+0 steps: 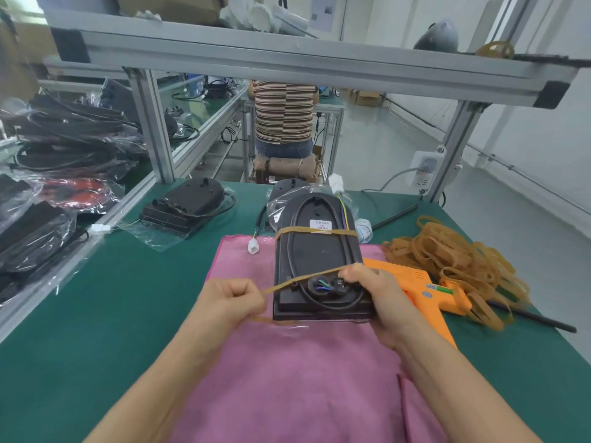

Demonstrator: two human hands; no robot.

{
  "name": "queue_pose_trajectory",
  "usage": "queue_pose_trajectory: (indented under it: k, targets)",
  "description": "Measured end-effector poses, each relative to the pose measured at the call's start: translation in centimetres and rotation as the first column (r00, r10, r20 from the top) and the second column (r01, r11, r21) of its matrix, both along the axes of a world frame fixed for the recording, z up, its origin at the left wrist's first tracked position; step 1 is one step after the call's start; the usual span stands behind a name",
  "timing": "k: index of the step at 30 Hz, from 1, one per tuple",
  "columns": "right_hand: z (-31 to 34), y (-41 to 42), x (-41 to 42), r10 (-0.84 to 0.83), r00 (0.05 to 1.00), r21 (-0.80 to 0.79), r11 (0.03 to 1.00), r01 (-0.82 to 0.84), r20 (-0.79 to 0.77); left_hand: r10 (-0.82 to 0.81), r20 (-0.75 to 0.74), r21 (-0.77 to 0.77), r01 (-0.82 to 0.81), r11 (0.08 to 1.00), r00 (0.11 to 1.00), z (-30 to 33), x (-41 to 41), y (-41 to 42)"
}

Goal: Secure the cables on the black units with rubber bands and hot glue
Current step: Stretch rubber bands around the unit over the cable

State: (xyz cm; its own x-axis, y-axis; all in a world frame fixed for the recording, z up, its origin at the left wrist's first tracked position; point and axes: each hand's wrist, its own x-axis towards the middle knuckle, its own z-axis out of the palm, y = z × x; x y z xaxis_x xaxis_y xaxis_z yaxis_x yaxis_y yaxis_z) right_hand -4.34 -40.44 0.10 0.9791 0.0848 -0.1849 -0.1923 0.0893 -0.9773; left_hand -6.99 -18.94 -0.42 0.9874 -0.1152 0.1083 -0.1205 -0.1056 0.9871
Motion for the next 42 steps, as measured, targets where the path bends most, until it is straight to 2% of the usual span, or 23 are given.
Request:
queue_pose_trajectory:
  k: [3,6,8,11,12,13,14,16,17,18,20,22,25,27,30,34,37,38,39,40,42]
  targets:
    - [0.6,-0.6,0.2,0.001,0.999,0.035,0.999,-0.003,0.051,-0.071,0.152,0.26,0.029,0.965,0.986,-1.7,-0.7,-0.5]
    - [1.3,-0.9,0.1,-0.017,0.997,0.055,0.998,0.013,0.075,-0.142,0.164,0.321,0.083,0.943,0.976,-3.2,-0.8,-0.6]
    - [1.4,-1.1,0.2,-0.052,0.996,0.053,0.997,0.048,0.076,-0.205,0.082,0.218,0.183,0.958,0.975,-3.5,-1.1,-1.3]
    - [1.4,-1.2,0.7,-0.102,0.994,0.095,0.991,0.099,0.03,-0.401,-0.107,-0.184,0.378,0.907,0.91,-3.8,-2.3,-2.4]
    - [1.5,-1.3,0.8,-0.102,0.995,0.108,0.989,0.1,0.008,-0.436,-0.133,-0.216,0.403,0.889,0.89,-3.7,-2.3,-2.4]
    - [1.5,-1.5,0.8,-0.083,0.997,0.111,0.99,0.083,-0.004,-0.428,-0.126,-0.142,0.41,0.901,0.895,-3.4,-2.1,-2.0]
    - [1.6,-1.6,0.7,-0.048,0.999,0.101,0.994,0.049,-0.015,-0.374,-0.081,0.008,0.376,0.927,0.924,-3.0,-1.6,-1.4]
    - [1.7,-2.0,0.2,0.041,0.998,0.063,0.997,-0.039,-0.041,-0.235,0.11,0.331,0.187,0.925,0.966,-1.8,-0.4,0.0]
    - [1.6,-2.2,-0.1,0.082,0.995,0.049,0.996,-0.079,-0.052,-0.199,0.183,0.41,0.109,0.906,0.963,-1.1,0.1,0.6]
    - [1.6,-2.4,-0.3,0.106,0.993,0.042,0.994,-0.104,-0.06,-0.19,0.207,0.426,0.087,0.901,0.96,-0.3,0.1,0.8]
    - [1.2,-2.5,-0.6,0.114,0.991,0.017,0.993,-0.113,-0.07,-0.202,0.172,0.345,0.133,0.929,0.964,1.1,-0.2,0.4]
    - [0.6,-2.0,-0.9,0.097,0.994,-0.039,0.994,-0.099,-0.049,-0.212,0.117,0.154,0.193,0.969,0.97,2.0,-0.4,-0.5]
    - [0.0,-0.8,-1.3,0.061,0.998,-0.074,0.995,-0.061,-0.002,-0.006,0.062,-0.112,0.013,0.994,0.998,2.5,0.0,-1.9]
    - [-0.3,-0.5,-1.2,0.024,1.0,-0.051,0.998,-0.023,0.013,0.144,-0.041,-0.265,-0.15,0.953,0.989,1.8,0.0,-2.4]
    - [-0.6,-0.3,-0.9,-0.028,1.0,0.042,0.999,0.028,-0.013,0.283,-0.054,-0.312,-0.286,0.906,0.957,0.7,-0.2,-2.6]
    - [-0.9,0.9,-1.4,-0.042,0.998,0.104,0.993,0.046,-0.04,0.37,-0.047,-0.355,-0.362,0.862,0.928,-0.3,-0.8,-2.6]
    - [-1.2,1.6,-1.6,-0.047,0.998,0.098,0.994,0.051,-0.043,0.442,-0.155,-0.493,-0.457,0.741,0.884,-0.8,-0.3,-2.0]
    - [-1.4,1.7,-1.7,-0.054,0.997,0.099,0.993,0.058,-0.046,0.412,-0.194,-0.509,-0.451,0.734,0.89,-0.9,-0.1,-1.8]
    - [-1.5,1.9,-1.7,-0.059,0.997,0.101,0.993,0.064,-0.045,0.309,-0.23,-0.506,-0.385,0.772,0.923,-0.8,0.2,-1.8]
    - [-1.7,2.1,-1.8,-0.055,0.998,0.099,0.993,0.059,-0.04,0.147,-0.261,-0.502,-0.264,0.823,0.954,-0.7,0.3,-2.0]
    - [-2.0,2.4,-2.1,-0.016,0.999,0.088,0.996,0.02,-0.041,-0.097,-0.31,-0.5,-0.075,0.863,0.946,-0.4,0.4,-2.6]
